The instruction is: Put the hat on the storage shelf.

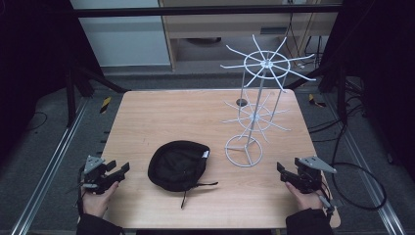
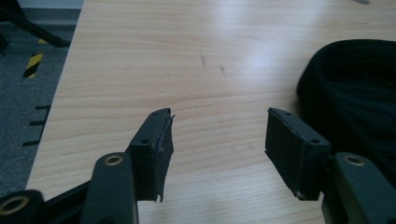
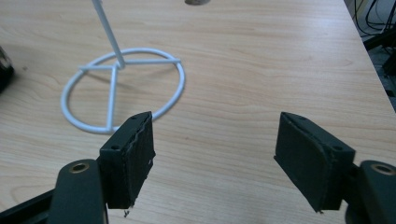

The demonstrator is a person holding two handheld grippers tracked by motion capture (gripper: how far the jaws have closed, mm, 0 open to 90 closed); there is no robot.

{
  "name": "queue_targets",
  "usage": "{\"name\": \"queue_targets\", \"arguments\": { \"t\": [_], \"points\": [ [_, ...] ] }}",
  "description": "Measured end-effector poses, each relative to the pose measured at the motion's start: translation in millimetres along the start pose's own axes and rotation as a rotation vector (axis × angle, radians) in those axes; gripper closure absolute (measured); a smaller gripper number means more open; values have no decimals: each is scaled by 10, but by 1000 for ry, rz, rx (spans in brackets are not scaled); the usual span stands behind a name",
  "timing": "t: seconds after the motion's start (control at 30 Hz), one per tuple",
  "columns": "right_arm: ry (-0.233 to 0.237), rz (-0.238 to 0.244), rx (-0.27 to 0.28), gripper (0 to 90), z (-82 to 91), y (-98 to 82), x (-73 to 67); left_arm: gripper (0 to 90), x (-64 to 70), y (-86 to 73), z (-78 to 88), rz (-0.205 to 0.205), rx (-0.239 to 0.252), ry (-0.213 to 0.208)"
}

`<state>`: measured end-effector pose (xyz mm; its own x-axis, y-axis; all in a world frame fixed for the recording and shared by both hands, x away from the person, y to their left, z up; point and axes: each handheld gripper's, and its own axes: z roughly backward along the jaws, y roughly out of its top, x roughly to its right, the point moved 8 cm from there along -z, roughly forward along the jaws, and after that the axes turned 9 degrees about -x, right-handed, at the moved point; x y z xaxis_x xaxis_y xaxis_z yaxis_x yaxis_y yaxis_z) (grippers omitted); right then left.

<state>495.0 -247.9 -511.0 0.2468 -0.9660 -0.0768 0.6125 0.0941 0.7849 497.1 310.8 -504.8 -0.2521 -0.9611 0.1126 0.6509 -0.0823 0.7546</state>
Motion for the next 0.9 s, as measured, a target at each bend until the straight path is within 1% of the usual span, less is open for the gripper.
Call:
{"name": "queue_targets", "arguments": {
  "t": [0.03,0.07,0.1,0.13,0.2,0.27,0.37,0.4,0.43,0.47,0.5,0.57,0.6,0.63,0.67,0.7,0.73,0.77,0.9],
  "points": [
    [4,3,7,290,15,10,-11,440,37,7,13,-2,2,-9],
    [14,-3,9,296,33,16,-35,444,37,7,13,-2,2,-9],
    [14,5,12,307,42,23,-46,458,104,16,39,1,3,-24],
    [16,11,15,322,54,28,-65,461,138,16,48,-1,-3,-36],
    [24,18,16,339,64,30,-92,462,165,15,59,-3,-5,-39],
    [39,39,4,379,79,19,-162,463,227,9,76,-9,-11,-54],
    [61,66,-9,410,80,6,-259,449,300,13,99,-30,-10,-60],
    [82,83,-16,427,82,15,-344,429,318,18,104,-34,-10,-61],
    [82,83,-16,427,82,15,-344,429,334,23,108,-36,-9,-62],
    [89,89,-14,432,83,27,-383,424,351,29,112,-41,-7,-66],
    [105,90,-16,439,86,35,-437,417,366,31,111,-38,-7,-69],
    [120,108,-12,447,81,52,-509,409,385,31,109,-39,-8,-71],
    [133,119,-10,454,68,68,-575,404,396,30,111,-41,-11,-72],
    [133,119,-10,454,68,68,-575,404,403,32,114,-41,-10,-70],
    [152,123,-10,454,58,84,-638,403,410,36,116,-42,-9,-70],
    [152,123,-10,454,58,84,-638,403,418,40,118,-40,-8,-70],
    [156,133,-6,453,50,96,-669,403,426,41,121,-39,-10,-70],
    [171,142,-4,454,37,116,-738,408,443,41,118,-35,-10,-73],
    [205,153,-1,459,20,162,-879,424,486,52,124,-41,-3,-72]
  ]
}}
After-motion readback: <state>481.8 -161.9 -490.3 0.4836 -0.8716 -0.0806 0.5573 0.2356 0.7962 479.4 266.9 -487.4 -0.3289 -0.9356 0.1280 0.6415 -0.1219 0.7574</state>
